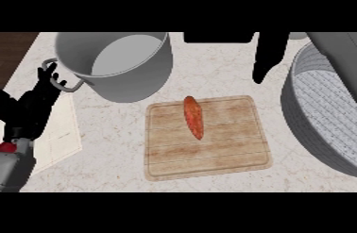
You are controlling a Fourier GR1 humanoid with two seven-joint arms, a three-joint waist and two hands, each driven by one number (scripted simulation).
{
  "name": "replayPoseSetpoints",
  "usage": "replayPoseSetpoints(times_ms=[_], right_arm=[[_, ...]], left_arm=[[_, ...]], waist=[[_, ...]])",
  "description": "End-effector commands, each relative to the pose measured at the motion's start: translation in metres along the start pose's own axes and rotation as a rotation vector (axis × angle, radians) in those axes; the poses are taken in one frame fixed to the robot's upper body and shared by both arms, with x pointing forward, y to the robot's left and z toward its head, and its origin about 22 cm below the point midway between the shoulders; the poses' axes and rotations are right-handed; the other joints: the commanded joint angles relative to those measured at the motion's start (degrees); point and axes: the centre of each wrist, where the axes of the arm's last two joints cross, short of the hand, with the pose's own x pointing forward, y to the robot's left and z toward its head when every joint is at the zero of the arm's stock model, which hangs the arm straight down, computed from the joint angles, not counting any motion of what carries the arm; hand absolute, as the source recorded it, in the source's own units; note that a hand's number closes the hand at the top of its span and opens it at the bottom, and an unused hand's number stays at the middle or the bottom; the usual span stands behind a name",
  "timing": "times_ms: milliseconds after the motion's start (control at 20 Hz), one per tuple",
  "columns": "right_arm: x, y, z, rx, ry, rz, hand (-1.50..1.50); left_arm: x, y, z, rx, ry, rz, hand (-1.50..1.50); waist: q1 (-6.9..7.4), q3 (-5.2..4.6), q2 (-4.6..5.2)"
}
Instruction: Pick the sweet potato from the cutting board and place it in the basket
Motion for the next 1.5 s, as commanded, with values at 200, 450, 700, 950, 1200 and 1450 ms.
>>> replayPoseSetpoints(times_ms=[200,450,700,950,1200,1450], right_arm=[[-0.052,0.032,0.013,-0.089,-0.090,-0.141,-1.50],[-0.075,0.076,0.005,-0.092,-0.120,-0.172,-1.50],[-0.092,0.120,-0.001,-0.126,-0.131,-0.181,-1.50],[-0.090,0.151,-0.046,-0.183,-0.149,-0.200,-1.50],[-0.093,0.187,-0.069,-0.216,-0.179,-0.339,-1.50],[-0.085,0.200,-0.089,-0.124,-0.103,-0.225,-1.50]], left_arm=[[-0.013,0.000,0.000,-0.032,0.079,0.002,0.00],[-0.025,-0.021,0.010,-0.035,0.081,0.015,0.00],[-0.011,0.000,0.003,-0.027,0.088,0.000,0.00],[-0.010,-0.019,0.004,-0.042,0.073,0.019,0.00],[-0.013,-0.009,0.015,-0.065,0.070,0.003,0.00],[-0.023,-0.005,0.001,-0.034,0.092,0.005,0.00]], waist=[[-0.38,-0.40,0.33],[-0.29,-0.41,0.27],[-0.33,-0.40,0.24],[0.33,-0.41,0.39],[0.69,-0.40,0.25],[-0.05,-0.45,0.30]])
